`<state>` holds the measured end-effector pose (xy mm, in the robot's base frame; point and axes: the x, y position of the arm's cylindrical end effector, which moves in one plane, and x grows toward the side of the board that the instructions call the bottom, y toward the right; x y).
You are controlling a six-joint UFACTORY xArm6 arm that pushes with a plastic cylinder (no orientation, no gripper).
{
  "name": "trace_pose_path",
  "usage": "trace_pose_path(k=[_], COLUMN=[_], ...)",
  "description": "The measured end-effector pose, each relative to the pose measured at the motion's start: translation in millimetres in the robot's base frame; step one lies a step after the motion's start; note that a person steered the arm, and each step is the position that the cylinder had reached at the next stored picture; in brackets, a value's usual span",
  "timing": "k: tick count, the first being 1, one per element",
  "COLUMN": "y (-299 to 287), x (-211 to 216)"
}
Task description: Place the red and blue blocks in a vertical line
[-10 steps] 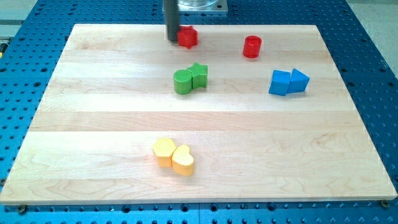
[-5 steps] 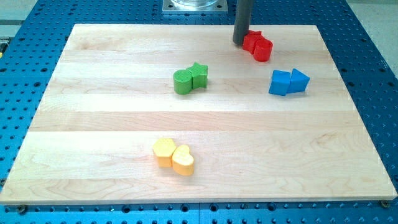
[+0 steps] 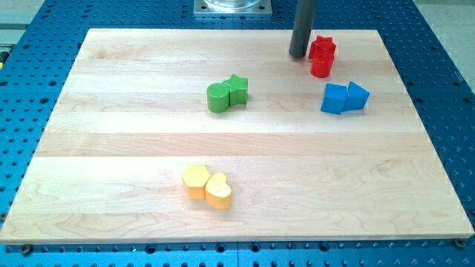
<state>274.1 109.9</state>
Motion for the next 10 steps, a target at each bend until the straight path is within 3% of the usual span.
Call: trace_pose_path(k=[1,3,6,7,8,10], y=[-6,6,18,82,105,125], x=[37,44,179,172,133,103])
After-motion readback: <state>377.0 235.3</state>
